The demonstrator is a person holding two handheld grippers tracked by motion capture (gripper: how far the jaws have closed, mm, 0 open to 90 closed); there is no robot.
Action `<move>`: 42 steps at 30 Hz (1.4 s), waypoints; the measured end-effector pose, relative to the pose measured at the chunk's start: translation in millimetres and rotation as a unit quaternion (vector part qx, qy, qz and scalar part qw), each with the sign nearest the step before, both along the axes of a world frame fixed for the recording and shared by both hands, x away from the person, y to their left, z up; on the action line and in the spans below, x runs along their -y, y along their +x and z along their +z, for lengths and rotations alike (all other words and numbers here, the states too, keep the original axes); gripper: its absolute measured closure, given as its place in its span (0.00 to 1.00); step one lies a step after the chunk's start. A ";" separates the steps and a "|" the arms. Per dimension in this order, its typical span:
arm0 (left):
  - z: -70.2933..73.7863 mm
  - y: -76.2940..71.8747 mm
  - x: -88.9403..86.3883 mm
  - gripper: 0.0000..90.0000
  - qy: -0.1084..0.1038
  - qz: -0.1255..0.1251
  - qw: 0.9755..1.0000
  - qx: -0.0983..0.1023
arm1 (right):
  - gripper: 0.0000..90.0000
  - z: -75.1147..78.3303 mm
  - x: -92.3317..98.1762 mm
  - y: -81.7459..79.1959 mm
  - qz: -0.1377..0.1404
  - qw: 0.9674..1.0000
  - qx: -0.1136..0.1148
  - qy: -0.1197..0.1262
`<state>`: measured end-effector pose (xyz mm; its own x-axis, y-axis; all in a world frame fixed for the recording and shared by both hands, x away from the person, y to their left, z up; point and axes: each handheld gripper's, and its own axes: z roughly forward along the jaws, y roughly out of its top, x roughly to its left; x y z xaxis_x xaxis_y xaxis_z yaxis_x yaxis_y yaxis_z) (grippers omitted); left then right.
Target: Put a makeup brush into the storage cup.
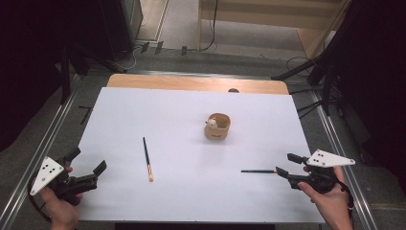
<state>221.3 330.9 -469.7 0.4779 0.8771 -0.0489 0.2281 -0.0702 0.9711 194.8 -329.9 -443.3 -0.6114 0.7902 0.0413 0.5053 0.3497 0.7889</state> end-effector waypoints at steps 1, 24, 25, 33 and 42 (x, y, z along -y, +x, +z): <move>-0.1 0.0 0.0 0.00 0.000 0.000 1.000 0.000 | 0.42 0.0 0.0 0.0 0.000 1.000 0.000 0.000; -0.5 0.0 -1.1 0.00 -0.001 0.000 1.000 -0.001 | 0.47 10.6 -20.5 52.9 0.124 0.980 -0.094 -0.120; -0.5 0.1 -1.0 0.00 -0.001 0.000 1.000 -0.001 | 0.48 10.6 -20.7 54.5 0.127 0.979 -0.101 -0.123; -0.8 0.1 -1.2 0.00 -0.002 0.001 1.000 -0.002 | 0.54 5.3 -26.6 66.5 0.166 0.961 -0.134 -0.176; -1.0 0.0 -1.0 0.00 -0.002 0.001 1.000 -0.002 | 0.66 -1.8 -37.4 77.1 0.198 0.937 -0.169 -0.234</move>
